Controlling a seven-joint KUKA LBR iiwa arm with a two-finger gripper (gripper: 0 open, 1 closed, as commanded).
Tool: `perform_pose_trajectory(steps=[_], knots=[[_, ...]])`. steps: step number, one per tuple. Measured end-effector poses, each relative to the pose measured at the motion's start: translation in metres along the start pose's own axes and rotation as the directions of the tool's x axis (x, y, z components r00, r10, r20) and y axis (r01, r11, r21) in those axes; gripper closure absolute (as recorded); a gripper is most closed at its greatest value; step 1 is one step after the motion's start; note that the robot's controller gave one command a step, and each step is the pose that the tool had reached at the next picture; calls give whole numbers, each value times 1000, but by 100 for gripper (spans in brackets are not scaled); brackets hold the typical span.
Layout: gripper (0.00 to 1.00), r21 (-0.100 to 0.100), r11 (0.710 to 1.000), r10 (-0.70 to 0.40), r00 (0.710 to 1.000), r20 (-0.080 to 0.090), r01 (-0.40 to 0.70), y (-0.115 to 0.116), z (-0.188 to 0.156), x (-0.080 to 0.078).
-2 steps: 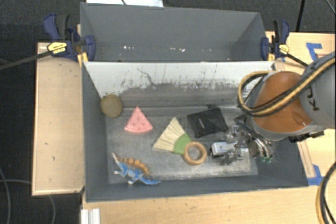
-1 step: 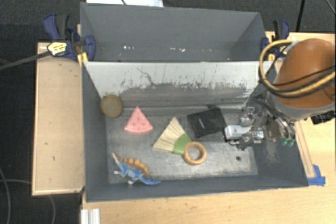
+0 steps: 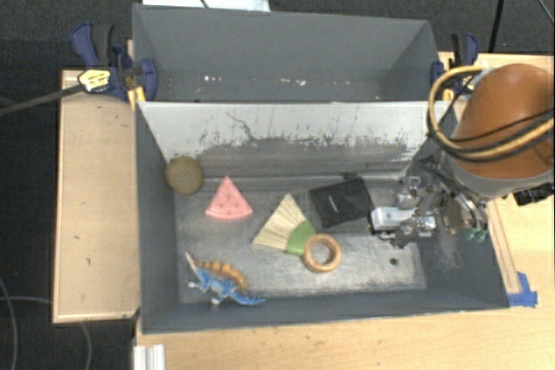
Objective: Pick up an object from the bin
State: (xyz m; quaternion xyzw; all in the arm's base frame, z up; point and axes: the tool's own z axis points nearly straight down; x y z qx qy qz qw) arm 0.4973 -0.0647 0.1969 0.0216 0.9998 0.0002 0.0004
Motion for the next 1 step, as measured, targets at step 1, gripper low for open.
perform_pose_trajectory(steps=[1], knots=[[100, 0, 1000, 6, 1000, -1, -6, -5, -22, -3]])
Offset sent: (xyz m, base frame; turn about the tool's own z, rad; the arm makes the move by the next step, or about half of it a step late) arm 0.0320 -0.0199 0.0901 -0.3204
